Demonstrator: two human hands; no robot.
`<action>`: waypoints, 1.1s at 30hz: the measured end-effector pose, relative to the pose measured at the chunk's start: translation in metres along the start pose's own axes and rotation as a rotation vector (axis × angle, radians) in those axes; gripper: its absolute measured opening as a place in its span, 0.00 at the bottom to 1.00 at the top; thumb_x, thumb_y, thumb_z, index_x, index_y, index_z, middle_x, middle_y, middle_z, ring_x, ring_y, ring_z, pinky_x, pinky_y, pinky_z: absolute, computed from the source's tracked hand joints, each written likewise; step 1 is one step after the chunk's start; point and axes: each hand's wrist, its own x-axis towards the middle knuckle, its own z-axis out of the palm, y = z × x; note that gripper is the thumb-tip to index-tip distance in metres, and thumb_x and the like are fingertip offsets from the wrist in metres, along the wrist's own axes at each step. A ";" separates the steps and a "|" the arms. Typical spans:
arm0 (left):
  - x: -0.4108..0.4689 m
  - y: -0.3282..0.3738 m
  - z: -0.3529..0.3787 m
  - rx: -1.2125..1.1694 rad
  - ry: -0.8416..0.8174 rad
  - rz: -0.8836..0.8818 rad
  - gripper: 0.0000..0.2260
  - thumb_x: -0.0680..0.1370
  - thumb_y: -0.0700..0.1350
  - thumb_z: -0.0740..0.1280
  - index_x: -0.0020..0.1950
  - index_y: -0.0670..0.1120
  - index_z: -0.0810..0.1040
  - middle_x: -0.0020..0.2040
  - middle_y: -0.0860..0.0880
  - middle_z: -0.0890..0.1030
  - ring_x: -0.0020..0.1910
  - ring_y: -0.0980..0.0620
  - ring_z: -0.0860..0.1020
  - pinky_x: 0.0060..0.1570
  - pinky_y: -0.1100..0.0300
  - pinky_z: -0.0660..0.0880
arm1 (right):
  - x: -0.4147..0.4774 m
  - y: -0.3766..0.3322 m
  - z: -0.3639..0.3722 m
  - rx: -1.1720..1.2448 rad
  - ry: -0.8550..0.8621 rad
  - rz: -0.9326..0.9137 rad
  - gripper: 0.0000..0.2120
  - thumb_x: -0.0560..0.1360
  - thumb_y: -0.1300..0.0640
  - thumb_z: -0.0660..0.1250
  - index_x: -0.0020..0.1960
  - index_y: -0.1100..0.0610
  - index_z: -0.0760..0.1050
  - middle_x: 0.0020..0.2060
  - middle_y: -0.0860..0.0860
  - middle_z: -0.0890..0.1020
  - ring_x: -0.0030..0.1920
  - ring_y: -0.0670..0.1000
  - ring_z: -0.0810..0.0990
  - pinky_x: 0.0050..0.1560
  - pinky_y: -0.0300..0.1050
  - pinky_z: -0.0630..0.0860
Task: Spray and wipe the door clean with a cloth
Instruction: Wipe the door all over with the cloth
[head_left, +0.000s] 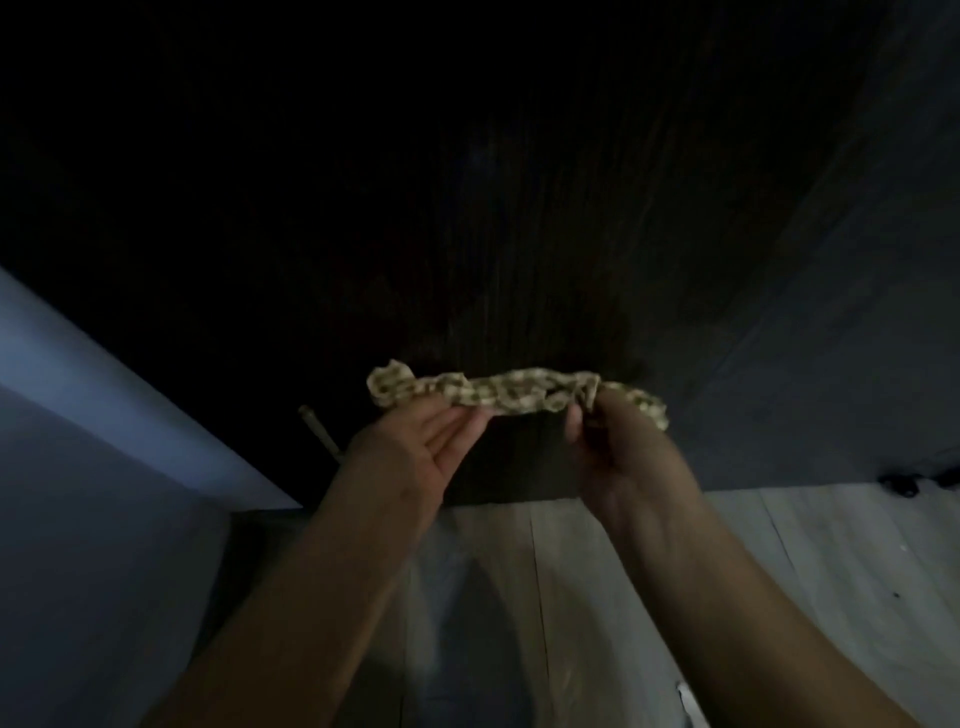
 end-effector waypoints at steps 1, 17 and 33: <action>-0.004 0.005 0.000 -0.014 -0.022 0.022 0.10 0.82 0.37 0.55 0.46 0.35 0.73 0.39 0.39 0.82 0.39 0.46 0.82 0.38 0.59 0.80 | -0.009 -0.007 0.006 0.037 -0.042 -0.005 0.02 0.77 0.66 0.64 0.47 0.64 0.75 0.42 0.57 0.79 0.40 0.50 0.79 0.26 0.35 0.78; 0.047 -0.040 -0.025 0.155 0.166 -0.097 0.14 0.83 0.37 0.56 0.65 0.32 0.69 0.64 0.34 0.73 0.60 0.41 0.75 0.54 0.50 0.73 | 0.054 0.031 -0.043 -0.299 0.079 0.102 0.15 0.80 0.64 0.61 0.65 0.66 0.70 0.57 0.63 0.79 0.42 0.55 0.81 0.25 0.41 0.79; 0.034 -0.058 -0.012 -0.271 0.018 -0.139 0.20 0.80 0.33 0.54 0.73 0.36 0.60 0.69 0.33 0.65 0.69 0.33 0.65 0.67 0.40 0.65 | 0.026 -0.022 -0.066 -0.316 -0.066 0.123 0.15 0.81 0.60 0.53 0.63 0.62 0.73 0.67 0.62 0.73 0.67 0.61 0.72 0.67 0.53 0.69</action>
